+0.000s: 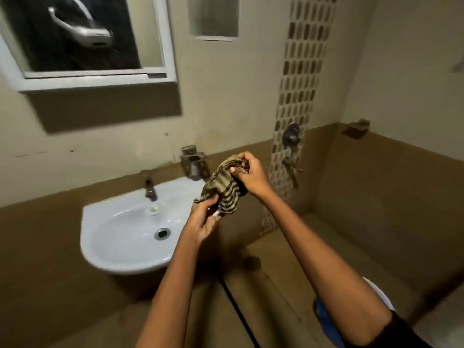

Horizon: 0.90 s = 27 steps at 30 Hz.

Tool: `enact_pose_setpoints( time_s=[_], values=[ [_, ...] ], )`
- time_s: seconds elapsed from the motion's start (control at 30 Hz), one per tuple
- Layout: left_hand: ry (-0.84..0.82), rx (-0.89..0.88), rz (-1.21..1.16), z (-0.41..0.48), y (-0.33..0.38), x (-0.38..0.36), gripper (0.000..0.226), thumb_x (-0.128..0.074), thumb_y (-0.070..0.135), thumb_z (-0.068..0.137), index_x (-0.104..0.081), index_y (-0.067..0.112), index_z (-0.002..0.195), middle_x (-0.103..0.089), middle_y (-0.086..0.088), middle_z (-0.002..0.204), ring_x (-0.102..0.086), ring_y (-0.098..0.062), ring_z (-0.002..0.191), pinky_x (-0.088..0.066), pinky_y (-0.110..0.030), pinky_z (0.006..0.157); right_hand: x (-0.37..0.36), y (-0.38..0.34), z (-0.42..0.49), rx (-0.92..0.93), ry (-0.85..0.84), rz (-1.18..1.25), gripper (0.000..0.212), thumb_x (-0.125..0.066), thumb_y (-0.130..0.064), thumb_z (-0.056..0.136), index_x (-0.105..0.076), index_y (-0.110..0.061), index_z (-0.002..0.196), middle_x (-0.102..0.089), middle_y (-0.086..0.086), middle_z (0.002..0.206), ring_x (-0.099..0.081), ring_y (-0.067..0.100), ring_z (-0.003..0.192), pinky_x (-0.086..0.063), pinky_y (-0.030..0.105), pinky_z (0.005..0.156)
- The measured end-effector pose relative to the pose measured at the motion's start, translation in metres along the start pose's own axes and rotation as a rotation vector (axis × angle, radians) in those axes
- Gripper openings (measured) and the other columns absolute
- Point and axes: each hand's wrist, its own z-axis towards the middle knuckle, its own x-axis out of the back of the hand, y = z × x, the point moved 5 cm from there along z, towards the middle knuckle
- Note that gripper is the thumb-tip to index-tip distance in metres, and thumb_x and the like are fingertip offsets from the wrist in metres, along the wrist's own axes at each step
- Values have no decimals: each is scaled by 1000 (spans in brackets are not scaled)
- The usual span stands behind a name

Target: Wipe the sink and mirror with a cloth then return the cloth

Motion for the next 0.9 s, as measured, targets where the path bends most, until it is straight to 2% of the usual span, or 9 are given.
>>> enact_pose_setpoints(
  time_s=[0.2,0.3,0.37,0.43,0.53,0.63,0.73,0.8,0.9],
  values=[
    [272,-178,26,-1,110,110,10,-59,5,87,-66,8,94,-77,-1,71,-72,-14,71,-59,-25,57,-112,-22,28,-117,-93,112,28,-61,-9,86,-52,-5,112,-57,2,95,-52,15,86,-38,21,63],
    [358,-224,100,-3,148,149,7,-63,8,85,-66,13,89,-75,2,64,-71,-13,63,-58,-23,55,-167,-14,34,-257,-177,257,37,-64,-15,85,-50,-5,118,-59,6,104,-57,20,90,-46,27,70],
    [377,-225,131,-1,161,166,8,-63,9,85,-66,15,89,-75,3,64,-71,-10,59,-57,-21,53,-192,-5,29,-389,-295,392,30,-67,-14,83,-55,-8,110,-65,9,99,-63,19,82,-51,30,68],
    [353,-223,185,0,173,187,8,-62,9,85,-66,14,91,-75,3,67,-70,-10,61,-57,-21,55,-224,2,24,-447,-447,387,21,-68,-13,81,-61,-9,101,-67,11,93,-63,20,78,-52,33,70],
    [305,-165,369,4,179,200,10,-61,10,86,-64,15,95,-73,0,78,-68,-14,73,-55,-25,64,-247,15,11,-484,-592,299,32,-73,-22,77,-63,-9,104,-68,10,96,-63,22,86,-51,34,76],
    [245,-98,563,14,179,206,12,-61,7,86,-64,16,94,-70,-2,83,-64,-17,78,-51,-26,68,-266,32,5,-481,-745,214,25,-77,-36,72,-62,-21,86,-68,1,90,-62,16,87,-49,31,76],
    [143,-10,797,31,175,203,16,-58,4,88,-64,18,91,-68,-1,80,-63,-15,75,-49,-23,63,-273,47,9,-449,-761,292,28,-80,-29,71,-53,-22,75,-61,0,76,-58,18,85,-45,29,74],
    [51,63,997,48,168,199,15,-58,4,88,-62,18,89,-65,0,78,-60,-15,74,-46,-23,62,-276,54,18,-407,-727,371,32,-79,-18,73,-48,-20,81,-55,-3,71,-54,18,81,-41,24,69],
    [-9,114,1193,74,159,192,10,-57,4,88,-61,13,90,-57,-1,74,-53,-13,68,-39,-20,55,-278,62,32,-312,-688,423,34,-75,-9,76,-53,-17,99,-66,4,88,-62,17,87,-50,26,80]
  ],
)
